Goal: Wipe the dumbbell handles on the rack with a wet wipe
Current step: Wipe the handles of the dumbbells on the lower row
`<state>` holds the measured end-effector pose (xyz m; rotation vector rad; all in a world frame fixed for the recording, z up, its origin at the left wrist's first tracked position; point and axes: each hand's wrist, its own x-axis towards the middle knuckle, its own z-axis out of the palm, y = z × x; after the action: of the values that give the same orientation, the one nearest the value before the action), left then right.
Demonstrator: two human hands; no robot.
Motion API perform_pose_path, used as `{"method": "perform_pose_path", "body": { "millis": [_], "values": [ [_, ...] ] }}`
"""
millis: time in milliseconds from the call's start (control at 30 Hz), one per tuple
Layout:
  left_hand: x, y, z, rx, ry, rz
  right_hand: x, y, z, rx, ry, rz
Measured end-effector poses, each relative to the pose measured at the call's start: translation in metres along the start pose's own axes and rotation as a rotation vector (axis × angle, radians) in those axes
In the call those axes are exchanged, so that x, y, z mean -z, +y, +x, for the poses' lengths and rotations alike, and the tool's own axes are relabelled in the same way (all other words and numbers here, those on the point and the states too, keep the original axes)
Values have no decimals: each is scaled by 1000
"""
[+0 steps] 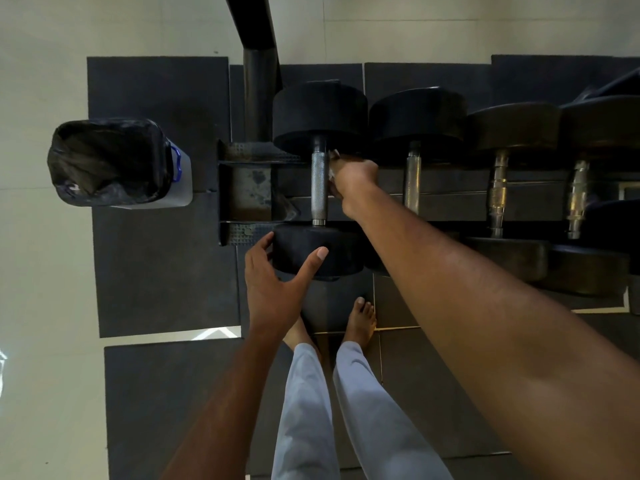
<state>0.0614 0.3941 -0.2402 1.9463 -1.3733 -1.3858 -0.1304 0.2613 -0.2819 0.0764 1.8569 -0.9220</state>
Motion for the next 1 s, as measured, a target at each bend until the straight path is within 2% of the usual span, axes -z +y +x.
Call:
{"method": "perform_pose_path", "body": {
  "millis": [167,267,467,667,867,900,1000],
  "values": [
    [0,-2,1,8,-5,-3,14,-4,-6,16,-163,77],
    [-2,-3,1,2,-1,-5,20,-5,-4,32,-205,18],
    [0,-4,1,3,5,-6,48,6,-17,11,-315,-364],
    [1,-2,1,11,-6,0,60,5,-20,143,-431,-731],
    [0,1,-1,7,-3,1,61,-24,-34,385,-550,-1142],
    [-1,2,-1,3,1,2,57,-33,-37,511,-544,-1162],
    [-1,3,0,-8,10,6,34,-55,-42,1001,-364,-1162]
  ]
}}
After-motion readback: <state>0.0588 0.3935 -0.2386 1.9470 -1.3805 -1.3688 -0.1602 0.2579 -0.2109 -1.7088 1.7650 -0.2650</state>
